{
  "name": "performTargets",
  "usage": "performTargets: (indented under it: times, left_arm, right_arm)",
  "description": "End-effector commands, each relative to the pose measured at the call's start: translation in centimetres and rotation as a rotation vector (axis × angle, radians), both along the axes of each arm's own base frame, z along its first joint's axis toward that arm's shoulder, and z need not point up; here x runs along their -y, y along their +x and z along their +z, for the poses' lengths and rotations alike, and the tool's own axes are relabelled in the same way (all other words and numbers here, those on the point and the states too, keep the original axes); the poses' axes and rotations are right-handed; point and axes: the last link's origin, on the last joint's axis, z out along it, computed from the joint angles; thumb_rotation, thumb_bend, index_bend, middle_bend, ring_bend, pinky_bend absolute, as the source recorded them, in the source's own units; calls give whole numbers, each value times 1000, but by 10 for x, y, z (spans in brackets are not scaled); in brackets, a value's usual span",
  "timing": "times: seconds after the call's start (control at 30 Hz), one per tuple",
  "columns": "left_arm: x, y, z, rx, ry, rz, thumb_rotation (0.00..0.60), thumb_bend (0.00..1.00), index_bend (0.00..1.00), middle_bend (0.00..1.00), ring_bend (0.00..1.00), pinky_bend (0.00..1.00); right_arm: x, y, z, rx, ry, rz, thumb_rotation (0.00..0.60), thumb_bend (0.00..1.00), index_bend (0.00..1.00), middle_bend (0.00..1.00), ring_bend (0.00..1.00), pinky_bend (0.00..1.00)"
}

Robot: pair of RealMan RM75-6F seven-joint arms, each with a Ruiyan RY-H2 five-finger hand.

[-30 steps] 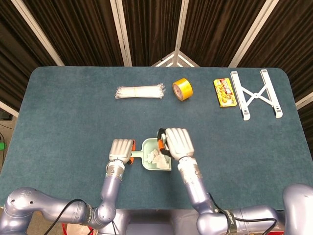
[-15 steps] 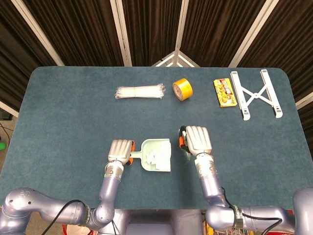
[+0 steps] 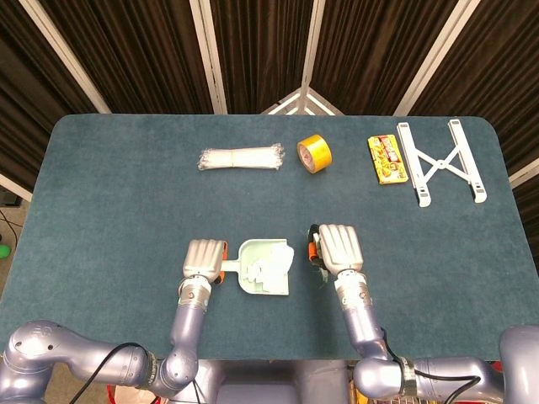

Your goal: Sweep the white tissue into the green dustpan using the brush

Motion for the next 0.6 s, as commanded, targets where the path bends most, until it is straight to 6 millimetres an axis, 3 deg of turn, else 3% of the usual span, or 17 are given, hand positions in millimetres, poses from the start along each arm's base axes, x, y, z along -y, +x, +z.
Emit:
performTargets:
  times: [0.03, 0.07, 0.13, 0.23, 0.33, 0.6]
  left_arm:
    - [2, -1, -2, 5, -6, 0, 600, 626, 740, 1000, 1000, 1000]
    - [2, -1, -2, 9, -8, -3, 600, 555, 691, 1000, 1000, 1000]
    - [3, -3, -2, 13, -3, -15, 600, 288, 478, 1000, 1000, 1000]
    - [4, -5, 1, 22, 5, -36, 600, 42, 241, 974, 997, 1000]
    - [4, -6, 7, 32, 10, -48, 600, 0, 104, 908, 981, 1000]
    - [3, -6, 22, 77, 33, -70, 600, 0, 16, 832, 944, 1000]
  right_arm:
    - [0, -1, 1, 2, -5, -1, 600, 1000, 784, 887, 931, 835]
    - [0, -1, 2, 3, -8, -2, 600, 1000, 784, 887, 931, 835]
    - [2, -2, 5, 3, -16, -4, 600, 1000, 784, 887, 931, 835]
    - [3, -4, 8, 4, -22, -3, 600, 1000, 784, 887, 931, 835]
    - [2, -3, 10, 7, -22, 1, 600, 1000, 784, 887, 931, 835]
    - [2, 0, 15, 1, -42, 23, 600, 1000, 784, 887, 931, 835]
